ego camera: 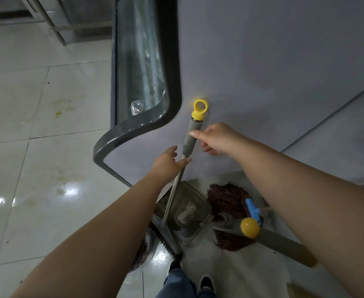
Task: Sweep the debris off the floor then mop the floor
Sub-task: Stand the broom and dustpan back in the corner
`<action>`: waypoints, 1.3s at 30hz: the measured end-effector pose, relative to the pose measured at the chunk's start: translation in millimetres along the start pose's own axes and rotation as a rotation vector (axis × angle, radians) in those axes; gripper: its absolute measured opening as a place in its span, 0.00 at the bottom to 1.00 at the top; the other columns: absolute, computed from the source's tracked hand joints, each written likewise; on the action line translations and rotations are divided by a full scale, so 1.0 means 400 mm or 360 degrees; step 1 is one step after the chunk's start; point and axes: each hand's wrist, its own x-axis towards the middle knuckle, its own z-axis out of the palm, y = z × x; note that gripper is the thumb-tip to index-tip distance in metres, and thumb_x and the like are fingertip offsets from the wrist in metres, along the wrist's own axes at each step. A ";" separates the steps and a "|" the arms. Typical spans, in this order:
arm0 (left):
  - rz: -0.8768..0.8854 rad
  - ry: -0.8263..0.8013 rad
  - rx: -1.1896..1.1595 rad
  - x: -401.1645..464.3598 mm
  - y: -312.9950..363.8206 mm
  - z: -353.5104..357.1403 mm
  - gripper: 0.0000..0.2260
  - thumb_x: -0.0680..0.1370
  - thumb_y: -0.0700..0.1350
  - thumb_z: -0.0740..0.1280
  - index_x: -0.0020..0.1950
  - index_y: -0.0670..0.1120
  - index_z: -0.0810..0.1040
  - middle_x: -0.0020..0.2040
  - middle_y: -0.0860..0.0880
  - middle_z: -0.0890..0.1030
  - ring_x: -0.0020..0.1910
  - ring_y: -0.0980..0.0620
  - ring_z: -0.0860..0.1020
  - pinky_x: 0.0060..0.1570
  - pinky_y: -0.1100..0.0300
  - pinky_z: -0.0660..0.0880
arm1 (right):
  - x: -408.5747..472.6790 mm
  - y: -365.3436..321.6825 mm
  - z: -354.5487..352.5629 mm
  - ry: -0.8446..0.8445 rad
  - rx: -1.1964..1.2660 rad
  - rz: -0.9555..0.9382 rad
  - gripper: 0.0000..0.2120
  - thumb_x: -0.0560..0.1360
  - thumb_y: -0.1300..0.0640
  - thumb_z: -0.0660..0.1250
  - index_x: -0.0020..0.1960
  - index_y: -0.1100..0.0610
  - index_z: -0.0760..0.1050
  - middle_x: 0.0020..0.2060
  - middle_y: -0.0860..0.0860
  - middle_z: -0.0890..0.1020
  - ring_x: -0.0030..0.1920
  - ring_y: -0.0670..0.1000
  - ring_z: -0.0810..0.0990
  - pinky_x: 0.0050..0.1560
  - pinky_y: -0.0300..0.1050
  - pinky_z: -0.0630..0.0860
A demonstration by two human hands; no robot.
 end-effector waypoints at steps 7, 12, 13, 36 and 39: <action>0.0028 0.0058 -0.0258 -0.133 0.051 -0.036 0.17 0.79 0.48 0.63 0.66 0.44 0.71 0.57 0.44 0.78 0.53 0.50 0.75 0.58 0.54 0.73 | -0.103 0.010 -0.001 -0.0138 0.0156 0.0030 0.20 0.76 0.42 0.62 0.58 0.58 0.73 0.37 0.50 0.78 0.38 0.46 0.78 0.38 0.39 0.74; 0.0184 0.0012 -0.0326 -0.192 0.115 -0.044 0.12 0.80 0.45 0.60 0.59 0.41 0.75 0.45 0.48 0.77 0.47 0.52 0.74 0.41 0.63 0.72 | -0.184 0.018 -0.023 -0.0011 0.0239 0.0080 0.19 0.77 0.42 0.61 0.54 0.57 0.73 0.39 0.50 0.79 0.38 0.46 0.77 0.41 0.41 0.73; 0.0214 0.0002 -0.0327 -0.206 0.125 -0.045 0.12 0.81 0.45 0.60 0.59 0.41 0.76 0.45 0.48 0.78 0.47 0.52 0.74 0.43 0.61 0.73 | -0.202 0.019 -0.026 0.0017 0.0251 0.0087 0.18 0.77 0.41 0.61 0.53 0.57 0.73 0.39 0.50 0.79 0.39 0.47 0.78 0.41 0.42 0.73; 0.0919 -0.0465 0.0247 -0.480 0.567 0.318 0.14 0.81 0.49 0.57 0.55 0.41 0.78 0.47 0.46 0.82 0.45 0.50 0.78 0.42 0.61 0.72 | -0.631 0.306 -0.484 0.0913 0.0591 0.0213 0.23 0.77 0.40 0.59 0.37 0.59 0.73 0.34 0.53 0.80 0.33 0.52 0.77 0.35 0.40 0.73; 0.1023 -0.0401 0.0781 -0.440 0.632 0.431 0.16 0.81 0.51 0.56 0.57 0.42 0.77 0.54 0.46 0.81 0.53 0.48 0.77 0.51 0.59 0.69 | -0.610 0.421 -0.607 0.0982 0.0277 0.0219 0.26 0.77 0.39 0.58 0.43 0.62 0.76 0.39 0.57 0.81 0.40 0.56 0.79 0.43 0.44 0.74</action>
